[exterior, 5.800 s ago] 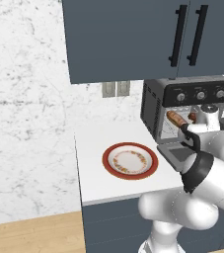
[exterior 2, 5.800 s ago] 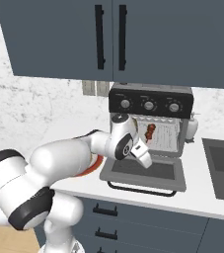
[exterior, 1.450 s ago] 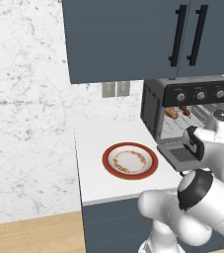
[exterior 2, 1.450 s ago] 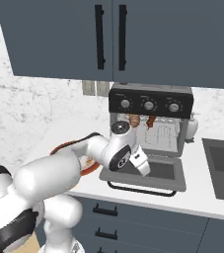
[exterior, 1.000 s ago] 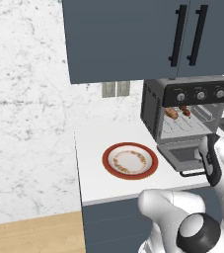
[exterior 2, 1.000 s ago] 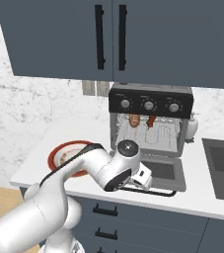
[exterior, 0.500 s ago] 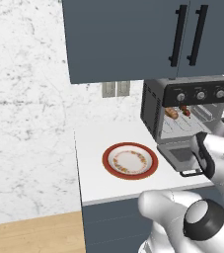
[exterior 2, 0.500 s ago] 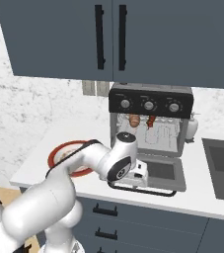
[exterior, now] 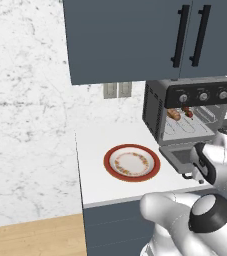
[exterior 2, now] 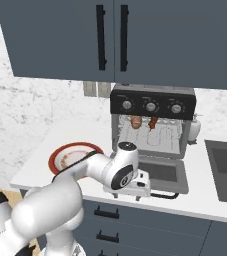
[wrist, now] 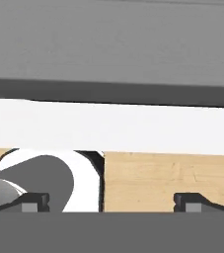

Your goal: Pick up the kebab skewer and baguette bread, and place them inside the toaster oven. Close the toaster oven door and start by setting the timer.

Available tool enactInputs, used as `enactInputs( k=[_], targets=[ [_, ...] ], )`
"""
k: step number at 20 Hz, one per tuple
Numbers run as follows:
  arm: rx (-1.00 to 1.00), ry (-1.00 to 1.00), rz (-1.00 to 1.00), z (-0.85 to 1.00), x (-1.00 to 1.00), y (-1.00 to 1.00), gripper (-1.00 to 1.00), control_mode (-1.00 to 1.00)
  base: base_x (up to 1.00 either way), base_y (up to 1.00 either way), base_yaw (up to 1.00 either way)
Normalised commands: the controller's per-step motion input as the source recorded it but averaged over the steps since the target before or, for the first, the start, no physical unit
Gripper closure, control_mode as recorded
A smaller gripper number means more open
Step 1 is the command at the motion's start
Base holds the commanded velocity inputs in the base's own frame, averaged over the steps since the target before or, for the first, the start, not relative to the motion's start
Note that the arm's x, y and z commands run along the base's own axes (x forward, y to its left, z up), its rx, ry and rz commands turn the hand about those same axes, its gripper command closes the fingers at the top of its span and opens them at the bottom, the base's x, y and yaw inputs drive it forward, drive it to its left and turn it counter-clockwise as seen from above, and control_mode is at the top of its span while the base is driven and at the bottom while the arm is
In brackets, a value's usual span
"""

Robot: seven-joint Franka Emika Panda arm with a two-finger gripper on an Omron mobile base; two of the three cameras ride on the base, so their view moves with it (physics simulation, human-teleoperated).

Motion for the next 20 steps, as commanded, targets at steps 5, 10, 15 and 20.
enactInputs(
  k=[5,10,15,20],
  targets=[
    [0.0,-0.04,-0.03,-0.3,0.0,0.0,-1.0,-1.0,0.0,0.0,0.0],
    [-0.01,-0.04,-0.01,-0.31,0.1,0.06,-1.0,-1.0,0.0,0.0,0.0],
    [-0.03,-0.06,0.0,-0.04,0.34,0.0,-1.0,-1.0,0.0,0.0,0.0],
    [-0.05,-0.08,0.0,-0.08,0.33,0.01,-1.0,-1.0,0.0,0.0,0.0]
  ],
)
